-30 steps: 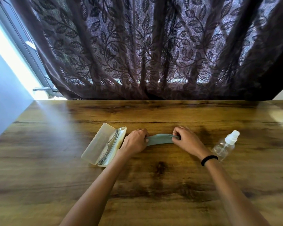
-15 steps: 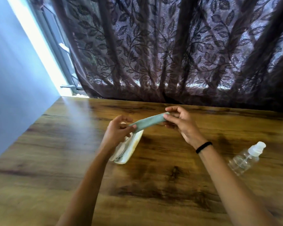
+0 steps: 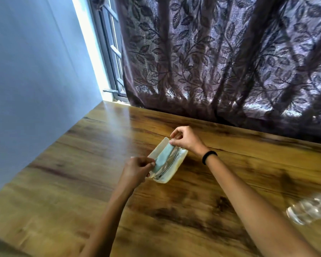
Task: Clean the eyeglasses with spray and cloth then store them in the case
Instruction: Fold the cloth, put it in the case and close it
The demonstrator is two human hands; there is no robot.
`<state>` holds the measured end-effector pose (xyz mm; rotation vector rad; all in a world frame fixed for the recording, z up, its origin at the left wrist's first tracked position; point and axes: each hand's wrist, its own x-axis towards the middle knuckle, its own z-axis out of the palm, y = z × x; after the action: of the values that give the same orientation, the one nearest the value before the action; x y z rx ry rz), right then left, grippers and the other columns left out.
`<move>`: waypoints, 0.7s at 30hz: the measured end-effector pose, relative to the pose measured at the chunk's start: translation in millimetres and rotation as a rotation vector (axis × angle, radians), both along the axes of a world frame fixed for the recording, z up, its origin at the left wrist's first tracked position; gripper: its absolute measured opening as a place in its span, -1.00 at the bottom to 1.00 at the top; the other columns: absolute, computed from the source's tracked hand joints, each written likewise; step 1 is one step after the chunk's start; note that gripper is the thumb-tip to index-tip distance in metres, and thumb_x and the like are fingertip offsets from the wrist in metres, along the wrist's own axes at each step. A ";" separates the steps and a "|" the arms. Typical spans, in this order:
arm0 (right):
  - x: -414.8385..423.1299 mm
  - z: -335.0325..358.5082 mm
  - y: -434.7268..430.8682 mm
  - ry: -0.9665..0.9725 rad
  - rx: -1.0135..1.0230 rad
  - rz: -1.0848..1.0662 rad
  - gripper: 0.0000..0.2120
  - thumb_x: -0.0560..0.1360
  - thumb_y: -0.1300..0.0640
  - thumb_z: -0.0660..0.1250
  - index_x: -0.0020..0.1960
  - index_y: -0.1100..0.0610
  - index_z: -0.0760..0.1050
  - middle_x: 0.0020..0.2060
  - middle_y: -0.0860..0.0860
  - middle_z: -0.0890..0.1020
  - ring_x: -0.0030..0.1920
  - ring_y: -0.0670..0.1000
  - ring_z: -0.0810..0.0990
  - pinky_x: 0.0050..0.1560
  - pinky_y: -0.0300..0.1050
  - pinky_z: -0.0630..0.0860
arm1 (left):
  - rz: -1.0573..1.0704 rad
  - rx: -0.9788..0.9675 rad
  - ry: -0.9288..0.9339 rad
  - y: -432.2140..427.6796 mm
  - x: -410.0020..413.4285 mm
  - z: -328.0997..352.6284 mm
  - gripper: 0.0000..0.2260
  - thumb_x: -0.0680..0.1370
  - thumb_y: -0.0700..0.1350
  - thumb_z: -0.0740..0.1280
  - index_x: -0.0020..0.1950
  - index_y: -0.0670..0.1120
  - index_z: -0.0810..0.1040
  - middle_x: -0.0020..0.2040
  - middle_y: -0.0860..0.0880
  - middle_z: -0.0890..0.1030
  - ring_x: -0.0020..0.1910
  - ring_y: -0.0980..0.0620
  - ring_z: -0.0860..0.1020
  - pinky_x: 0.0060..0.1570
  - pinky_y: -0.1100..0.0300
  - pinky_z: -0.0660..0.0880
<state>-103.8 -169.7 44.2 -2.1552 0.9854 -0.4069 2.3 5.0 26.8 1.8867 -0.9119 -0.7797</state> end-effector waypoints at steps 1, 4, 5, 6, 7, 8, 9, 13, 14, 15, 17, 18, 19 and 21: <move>0.1 -2.4 0.5 0.037 -0.035 0.002 -0.86 0.33 0.16 0.47 -0.14 0.13 0.57 -0.21 0.05 0.64 -0.16 0.03 0.60 -0.10 0.00 0.55 | -0.003 0.008 -0.016 -0.9 -1.9 -1.8 -0.86 0.52 -0.20 0.33 0.03 -0.12 0.63 -0.17 -0.05 0.64 -0.43 0.16 0.48 -0.55 0.37 0.37; -3.6 -6.0 0.9 0.098 -0.086 0.003 -0.89 0.34 0.15 0.47 -0.15 0.12 0.59 -0.15 0.04 0.65 -0.13 0.00 0.59 -0.15 -0.10 0.52 | -0.030 0.044 -0.067 -3.3 -5.1 -8.0 -0.84 0.54 -0.16 0.31 0.06 -0.12 0.63 -0.09 -0.10 0.66 -0.40 0.17 0.48 -0.51 0.38 0.36; -6.0 -6.7 0.7 0.107 -0.093 -0.004 -0.89 0.35 0.14 0.46 -0.14 0.12 0.59 -0.15 0.03 0.64 -0.13 -0.02 0.57 -0.17 -0.14 0.49 | -0.038 0.053 -0.077 -3.8 -6.1 -9.4 -0.83 0.54 -0.15 0.30 0.08 -0.12 0.62 -0.04 -0.12 0.65 -0.35 0.15 0.51 -0.50 0.39 0.36; -9.1 -7.8 0.7 0.112 -0.097 -0.013 -0.89 0.35 0.14 0.46 -0.15 0.12 0.60 -0.15 0.02 0.64 -0.13 -0.03 0.56 -0.17 -0.16 0.47 | -0.046 0.061 -0.087 -4.6 -7.0 -10.9 -0.82 0.54 -0.14 0.30 0.08 -0.12 0.62 0.00 -0.14 0.64 -0.27 0.08 0.55 -0.50 0.40 0.37; -12.9 -9.1 0.8 0.117 -0.096 -0.023 -0.89 0.35 0.13 0.46 -0.15 0.11 0.60 -0.14 0.02 0.64 -0.13 -0.04 0.55 -0.16 -0.15 0.48 | -0.059 0.069 -0.105 -5.0 -8.4 -11.6 -0.82 0.54 -0.13 0.30 0.09 -0.12 0.62 0.02 -0.15 0.63 -0.18 0.01 0.58 -0.50 0.39 0.40; -17.0 -10.9 1.2 0.124 -0.091 -0.031 -0.89 0.35 0.12 0.46 -0.14 0.11 0.60 -0.15 0.01 0.64 -0.13 -0.05 0.55 -0.14 -0.13 0.49 | -0.073 0.074 -0.131 -5.3 -10.1 -12.1 -0.81 0.54 -0.13 0.30 0.10 -0.12 0.61 0.03 -0.15 0.63 -0.14 0.01 0.58 -0.48 0.38 0.42; -21.0 -12.5 2.1 0.129 -0.085 -0.034 -0.87 0.35 0.11 0.46 -0.14 0.12 0.61 -0.15 0.00 0.64 -0.13 -0.06 0.55 -0.13 -0.11 0.50 | -0.092 0.076 -0.161 -5.0 -12.2 -11.5 -0.81 0.54 -0.13 0.30 0.11 -0.12 0.61 0.04 -0.13 0.63 -0.18 0.08 0.57 -0.45 0.37 0.46; -35.6 -16.5 5.4 0.100 -0.070 -0.052 -0.86 0.36 0.10 0.46 -0.12 0.13 0.60 -0.21 -0.06 0.58 -0.17 -0.10 0.51 -0.16 -0.16 0.46 | -0.143 0.041 -0.308 -2.4 -18.7 -10.1 -0.82 0.53 -0.12 0.32 0.10 -0.06 0.61 0.00 -0.04 0.64 -0.34 0.25 0.45 -0.30 0.41 0.50; -39.0 -16.6 5.9 0.085 -0.065 -0.055 -0.86 0.36 0.11 0.46 -0.12 0.13 0.61 -0.23 -0.07 0.58 -0.19 -0.11 0.50 -0.19 -0.19 0.45 | -0.155 0.030 -0.339 -1.7 -18.9 -10.2 -0.82 0.52 -0.12 0.33 0.10 -0.06 0.61 -0.01 -0.04 0.64 -0.34 0.26 0.46 -0.35 0.48 0.47; -42.5 -16.4 6.0 0.069 -0.055 -0.054 -0.87 0.36 0.13 0.46 -0.12 0.14 0.61 -0.24 -0.07 0.58 -0.22 -0.12 0.50 -0.22 -0.22 0.44 | -0.166 0.024 -0.361 -1.0 -18.8 -9.9 -0.83 0.51 -0.12 0.34 0.09 -0.05 0.61 -0.02 -0.04 0.64 -0.35 0.28 0.46 -0.38 0.51 0.45; -49.0 -16.2 6.7 0.049 -0.022 -0.049 -0.89 0.36 0.16 0.46 -0.14 0.14 0.60 -0.25 -0.06 0.58 -0.25 -0.14 0.49 -0.29 -0.28 0.41 | -0.177 0.020 -0.396 0.5 -18.2 -9.2 -0.85 0.51 -0.12 0.36 0.06 -0.01 0.62 -0.03 -0.03 0.64 -0.37 0.29 0.46 -0.40 0.53 0.42; -51.7 -16.5 7.2 0.044 -0.008 -0.045 -0.90 0.36 0.16 0.46 -0.14 0.14 0.59 -0.25 -0.06 0.58 -0.26 -0.14 0.49 -0.30 -0.29 0.41 | -0.182 0.017 -0.424 1.2 -18.1 -8.9 -0.85 0.50 -0.12 0.36 0.05 0.01 0.62 -0.03 -0.02 0.65 -0.37 0.28 0.47 -0.39 0.53 0.41; -53.5 -17.6 7.4 0.041 0.001 -0.044 -0.90 0.37 0.16 0.46 -0.14 0.13 0.58 -0.24 -0.05 0.58 -0.25 -0.14 0.50 -0.29 -0.29 0.42 | -0.189 0.011 -0.457 2.1 -18.5 -8.8 -0.84 0.49 -0.12 0.37 0.06 0.02 0.62 -0.01 -0.02 0.65 -0.35 0.27 0.48 -0.37 0.53 0.41; -56.0 -19.8 7.7 0.032 0.016 -0.050 -0.88 0.37 0.15 0.46 -0.13 0.11 0.57 -0.22 -0.05 0.59 -0.24 -0.14 0.50 -0.26 -0.26 0.45 | -0.184 0.001 -0.585 4.8 -20.2 -9.2 -0.79 0.47 -0.07 0.40 0.10 0.04 0.59 0.01 0.00 0.66 -0.28 0.25 0.46 -0.34 0.48 0.38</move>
<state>-159.8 -162.0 24.5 -2.1326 1.0585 -0.3882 -17.9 9.8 17.6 2.0902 -1.4567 -0.3215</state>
